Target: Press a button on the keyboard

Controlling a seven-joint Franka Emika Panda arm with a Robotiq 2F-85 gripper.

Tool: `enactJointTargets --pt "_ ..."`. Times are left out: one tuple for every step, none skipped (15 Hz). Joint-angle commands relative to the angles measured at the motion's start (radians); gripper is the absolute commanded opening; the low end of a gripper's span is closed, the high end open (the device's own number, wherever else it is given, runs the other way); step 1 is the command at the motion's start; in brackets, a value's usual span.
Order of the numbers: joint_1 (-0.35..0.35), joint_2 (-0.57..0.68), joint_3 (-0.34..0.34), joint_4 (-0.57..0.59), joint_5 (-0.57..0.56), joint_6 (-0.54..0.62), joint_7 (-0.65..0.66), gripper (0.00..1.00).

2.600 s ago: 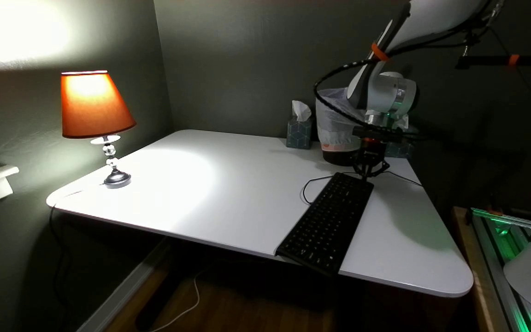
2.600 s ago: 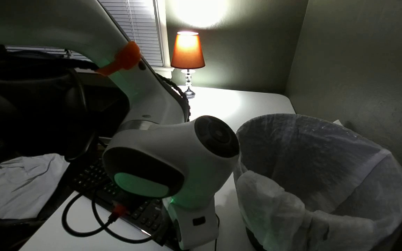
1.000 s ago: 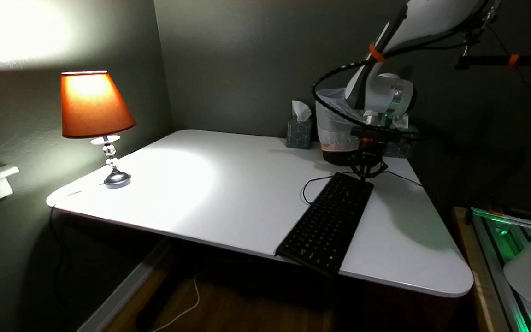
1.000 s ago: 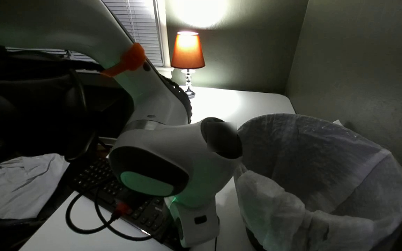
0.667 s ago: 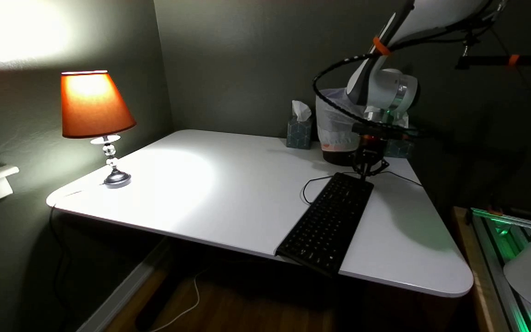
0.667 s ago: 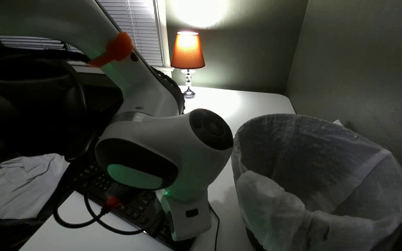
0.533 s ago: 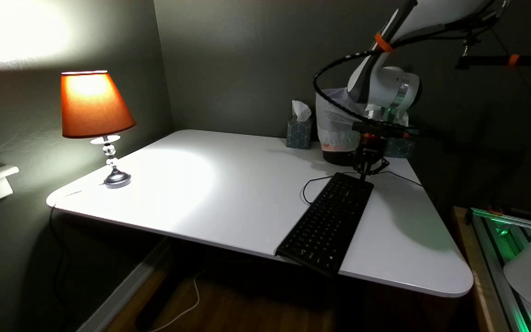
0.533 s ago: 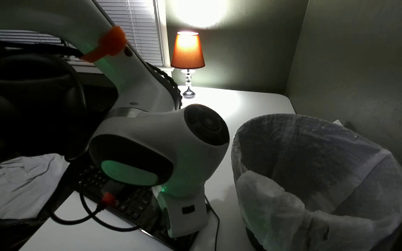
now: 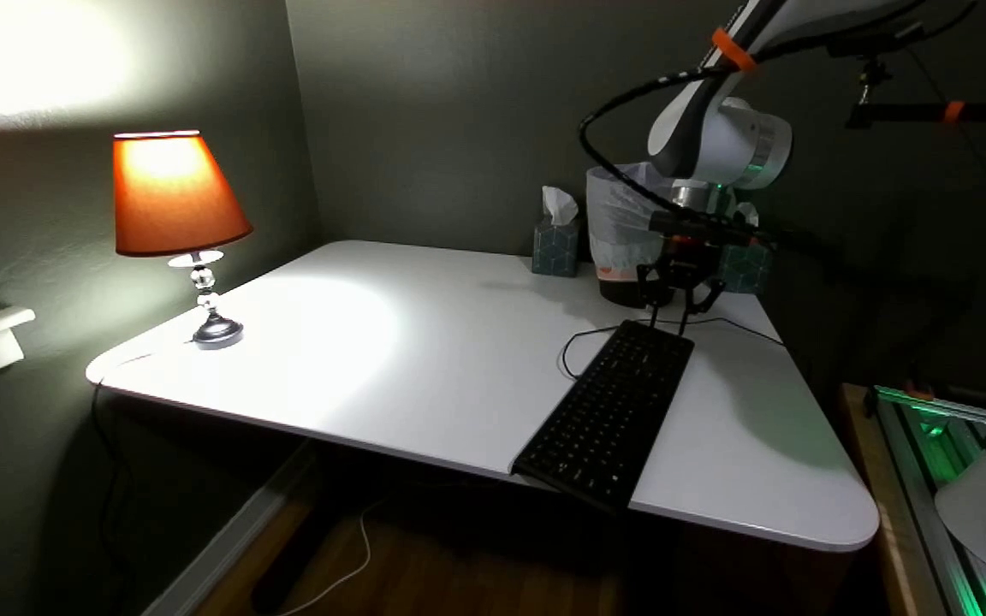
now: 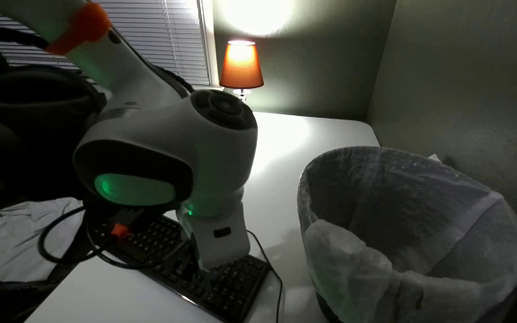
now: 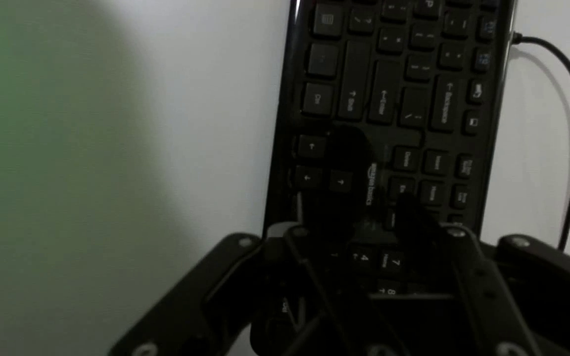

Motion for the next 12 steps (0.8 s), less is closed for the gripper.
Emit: enactJointTargets --pt "0.076 -0.139 -0.013 -0.107 -0.235 0.064 0.232 0.79" --pt "0.083 -0.159 -0.01 -0.117 -0.319 0.065 0.311 0.86" --pt "0.115 -0.167 -0.035 -0.12 -0.396 0.062 0.383 0.92" --pt "0.089 -0.185 0.004 -0.12 -0.475 0.047 0.457 0.99" --pt "0.089 -0.208 0.014 -0.123 -0.554 0.033 0.531 1.0" --pt "0.087 -0.237 0.03 -0.124 -0.631 0.01 0.602 1.0" --pt "0.082 -0.273 0.046 -0.13 -0.71 -0.011 0.674 1.0" --pt "0.077 -0.303 0.068 -0.135 -0.774 -0.032 0.735 1.0" --pt "0.072 -0.33 0.091 -0.135 -0.819 -0.059 0.778 1.0" --pt "0.069 -0.363 0.116 -0.141 -0.853 -0.091 0.814 1.0" --pt "0.067 -0.393 0.142 -0.142 -0.878 -0.126 0.842 1.0" --pt "0.066 -0.421 0.167 -0.145 -0.898 -0.156 0.867 0.99"
